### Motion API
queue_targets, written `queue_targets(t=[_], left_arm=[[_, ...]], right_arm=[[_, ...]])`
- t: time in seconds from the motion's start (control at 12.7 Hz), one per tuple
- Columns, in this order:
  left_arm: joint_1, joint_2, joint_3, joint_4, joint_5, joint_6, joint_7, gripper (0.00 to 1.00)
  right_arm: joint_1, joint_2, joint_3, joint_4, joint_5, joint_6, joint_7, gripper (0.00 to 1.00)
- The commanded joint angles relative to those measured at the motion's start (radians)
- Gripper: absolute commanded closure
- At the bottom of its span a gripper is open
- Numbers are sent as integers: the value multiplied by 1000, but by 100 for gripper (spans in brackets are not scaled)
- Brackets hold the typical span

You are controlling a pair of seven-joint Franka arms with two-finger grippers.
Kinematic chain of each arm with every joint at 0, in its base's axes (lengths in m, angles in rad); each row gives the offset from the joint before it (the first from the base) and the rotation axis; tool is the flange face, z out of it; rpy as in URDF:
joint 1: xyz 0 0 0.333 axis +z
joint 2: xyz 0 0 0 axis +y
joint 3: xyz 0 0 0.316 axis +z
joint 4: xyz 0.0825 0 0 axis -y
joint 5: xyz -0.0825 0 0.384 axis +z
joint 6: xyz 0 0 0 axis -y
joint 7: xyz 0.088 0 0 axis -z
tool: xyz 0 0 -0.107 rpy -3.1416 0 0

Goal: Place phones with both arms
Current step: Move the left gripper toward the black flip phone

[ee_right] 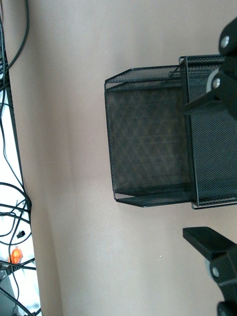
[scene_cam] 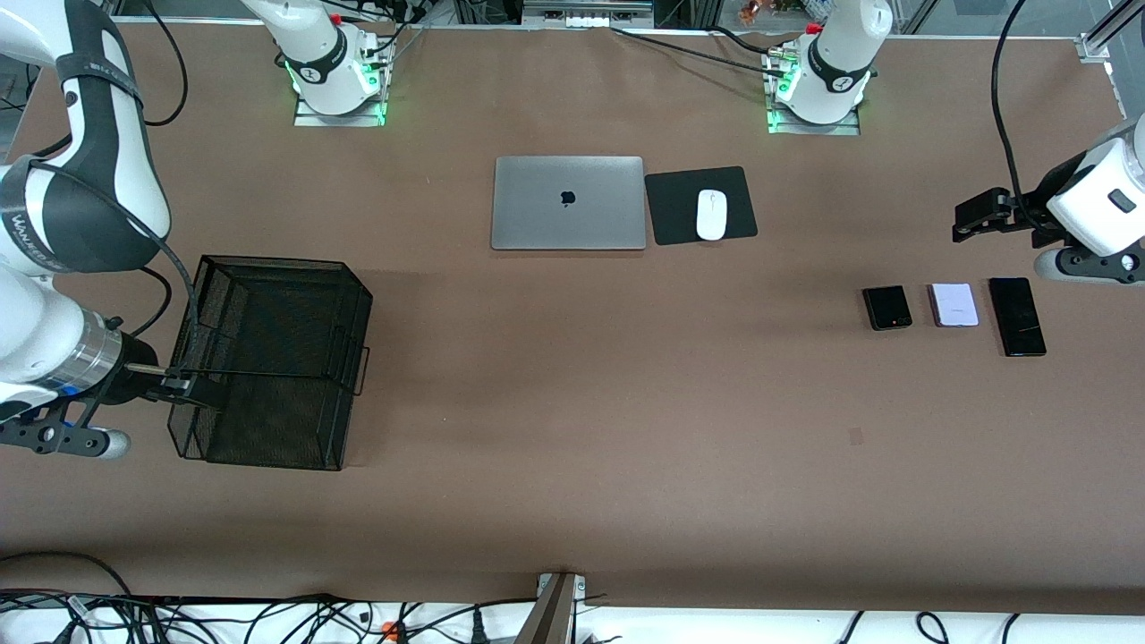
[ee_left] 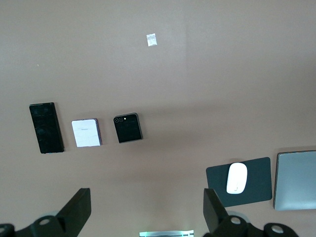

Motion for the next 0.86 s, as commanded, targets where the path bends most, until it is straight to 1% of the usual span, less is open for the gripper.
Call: queue_targets(t=[0.0,0.16,0.39,0.55,0.71,0.79], left_arm=[[2,-22,10,-22,-27,1,5,0],[8,-13,10,-23,-27,-4,2,0],[8,-10,10,-28,-15,-36,-18,0],[10,-9,11,-37,-7,-38,0,0],[13,-9,10,-93,74,-7,34,0],[14,-10,10,-133,84,29,55,0]], right_arm=[[-22,-34,16,-39,-19,-3,-23,0],[-19,-41,-5,-40,-23,-6,-43,0],[-19,-57,-3,-42,-20,-47,-42,0],[-14,-62,-2,-42,-8,-46,-28,0],[-17,-62,0,-49,-3,-47,-26,0],[-17,-62,0,-55,4,-46,-26,0]])
